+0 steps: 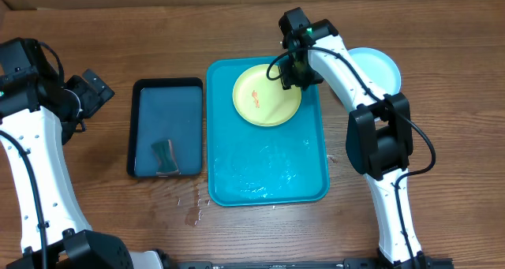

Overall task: Clean dirty plates on tray and stack at the side
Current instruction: 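Hold the yellow plate's rim with the right gripper on the teal tray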

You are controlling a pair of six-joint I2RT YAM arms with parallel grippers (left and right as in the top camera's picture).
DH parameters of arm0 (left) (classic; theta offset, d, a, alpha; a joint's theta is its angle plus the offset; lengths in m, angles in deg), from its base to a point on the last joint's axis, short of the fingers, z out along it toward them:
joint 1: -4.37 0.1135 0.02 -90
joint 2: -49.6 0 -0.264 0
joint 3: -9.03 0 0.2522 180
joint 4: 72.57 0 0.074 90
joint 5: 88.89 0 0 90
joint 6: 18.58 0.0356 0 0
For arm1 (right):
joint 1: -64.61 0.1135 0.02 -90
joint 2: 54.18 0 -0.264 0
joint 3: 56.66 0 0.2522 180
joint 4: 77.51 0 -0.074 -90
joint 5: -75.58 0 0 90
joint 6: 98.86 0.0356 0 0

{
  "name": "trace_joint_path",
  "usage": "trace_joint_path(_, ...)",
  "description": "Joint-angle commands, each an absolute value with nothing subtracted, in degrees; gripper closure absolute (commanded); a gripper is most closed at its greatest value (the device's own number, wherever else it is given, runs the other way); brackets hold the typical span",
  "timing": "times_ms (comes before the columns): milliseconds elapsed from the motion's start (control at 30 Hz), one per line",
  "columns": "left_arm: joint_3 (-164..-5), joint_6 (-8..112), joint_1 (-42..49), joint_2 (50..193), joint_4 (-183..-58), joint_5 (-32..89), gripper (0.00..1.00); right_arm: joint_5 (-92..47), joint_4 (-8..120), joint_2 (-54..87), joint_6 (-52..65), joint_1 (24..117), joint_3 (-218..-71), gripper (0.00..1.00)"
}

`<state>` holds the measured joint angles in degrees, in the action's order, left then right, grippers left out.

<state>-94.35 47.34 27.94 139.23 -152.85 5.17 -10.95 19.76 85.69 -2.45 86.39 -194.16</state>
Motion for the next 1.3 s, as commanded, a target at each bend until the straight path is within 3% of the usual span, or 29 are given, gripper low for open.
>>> trace_joint_path(0, -95.3, 46.6, 28.0, 138.8, -153.0, 5.2, 0.00, -9.1, 18.5, 82.9, -3.0, 86.2, -193.4, 0.55)
trace_joint_path(200, -95.3, 46.6, 28.0, 138.8, -153.0, 5.2, 0.00, -10.5, 14.6, 82.9, -3.0, 86.2, -193.4, 0.64)
trace_joint_path(267, -95.3, 46.6, 28.0, 138.8, -153.0, 5.2, 0.00, -11.8, 13.2, 82.9, -2.9, 86.2, -193.4, 0.90)
trace_joint_path(300, -95.3, 46.6, 28.0, 138.8, -153.0, 5.2, 0.00, -12.6, 12.4, 82.9, -3.0, 86.2, -193.4, 0.96)
trace_joint_path(467, -95.3, 46.6, 28.0, 138.8, -153.0, 5.2, 0.00, -17.0, 8.7, 82.9, -3.0, 86.3, -193.4, 0.96)
trace_joint_path(567, -95.3, 46.6, 28.0, 138.8, -153.0, 5.2, 0.00, -22.8, 3.1, 82.9, -2.9, 86.3, -193.4, 0.90)
trace_joint_path(733, -95.3, 46.6, 28.0, 138.8, -153.0, 5.1, 0.00, -26.9, -1.6, 82.9, -3.0, 86.3, -193.4, 0.64)
trace_joint_path(1000, -95.3, 46.6, 28.0, 138.8, -153.0, 5.2, 0.00, -19.5, 6.3, 82.9, -3.2, 86.0, -193.4, 0.48)
trace_joint_path(1200, -95.3, 46.6, 28.0, 138.8, -153.0, 5.2, 0.00, -12.5, 11.1, 82.9, -3.4, 86.0, -193.4, 0.45)
trace_joint_path(1267, -95.3, 46.6, 28.0, 138.8, -153.0, 5.1, 0.00, -12.5, 11.0, 82.9, -3.3, 86.0, -193.4, 0.54)
